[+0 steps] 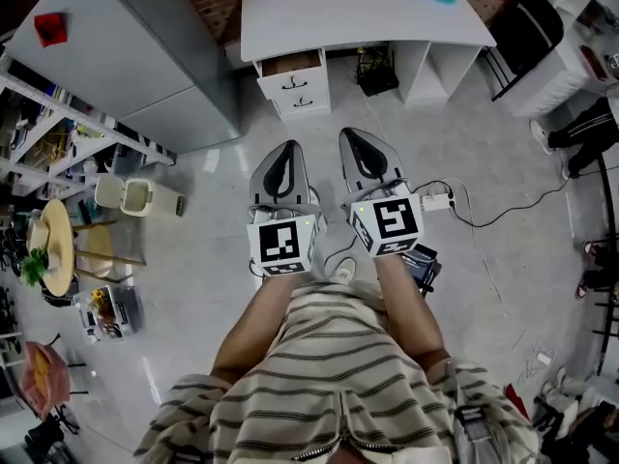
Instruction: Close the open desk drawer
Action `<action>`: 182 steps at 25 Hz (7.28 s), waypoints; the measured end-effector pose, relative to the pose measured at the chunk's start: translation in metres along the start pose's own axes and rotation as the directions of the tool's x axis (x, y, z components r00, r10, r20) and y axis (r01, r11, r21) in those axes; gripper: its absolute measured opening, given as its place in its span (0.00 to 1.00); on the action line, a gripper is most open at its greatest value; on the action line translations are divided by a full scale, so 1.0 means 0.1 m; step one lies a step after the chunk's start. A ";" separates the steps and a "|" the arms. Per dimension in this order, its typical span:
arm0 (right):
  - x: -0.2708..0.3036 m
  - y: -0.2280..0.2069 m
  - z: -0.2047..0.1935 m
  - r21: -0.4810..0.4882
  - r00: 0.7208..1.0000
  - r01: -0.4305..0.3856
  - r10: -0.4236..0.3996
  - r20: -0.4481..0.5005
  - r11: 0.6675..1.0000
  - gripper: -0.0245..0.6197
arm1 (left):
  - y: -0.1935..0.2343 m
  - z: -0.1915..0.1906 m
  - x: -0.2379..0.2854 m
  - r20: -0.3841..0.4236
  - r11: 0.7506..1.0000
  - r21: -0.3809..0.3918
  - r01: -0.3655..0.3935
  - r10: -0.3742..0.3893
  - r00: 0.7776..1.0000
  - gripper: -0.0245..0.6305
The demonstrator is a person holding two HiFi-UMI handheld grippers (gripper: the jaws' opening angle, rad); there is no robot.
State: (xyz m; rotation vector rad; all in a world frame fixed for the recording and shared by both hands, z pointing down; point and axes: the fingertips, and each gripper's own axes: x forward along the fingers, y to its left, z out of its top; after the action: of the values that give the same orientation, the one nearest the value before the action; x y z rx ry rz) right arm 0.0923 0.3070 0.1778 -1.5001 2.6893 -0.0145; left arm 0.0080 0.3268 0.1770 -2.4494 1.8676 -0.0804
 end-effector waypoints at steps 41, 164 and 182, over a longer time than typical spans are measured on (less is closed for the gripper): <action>3.54 -0.93 -0.34 -0.041 0.996 0.013 -0.017 -0.091 0.999 0.06 | 2.10 -0.43 3.13 -0.046 0.993 -0.114 -0.019 0.014 0.999 0.04; 4.22 -1.86 -4.08 0.149 0.940 0.110 -0.053 -0.337 0.983 0.06 | 2.26 -5.91 4.44 -0.086 -0.131 -0.989 -0.067 0.142 0.986 0.12; 4.19 -1.95 -4.17 0.155 0.934 0.126 -0.064 -0.352 0.980 0.06 | 2.37 -6.28 4.61 -0.076 -0.214 -0.976 -0.030 0.214 0.974 0.19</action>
State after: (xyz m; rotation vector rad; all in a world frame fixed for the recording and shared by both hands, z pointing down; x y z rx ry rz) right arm 0.0140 -0.1609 0.5803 -1.7085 2.7708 -0.5571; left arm -0.1465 -0.1907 0.7862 -2.4028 2.4663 2.6133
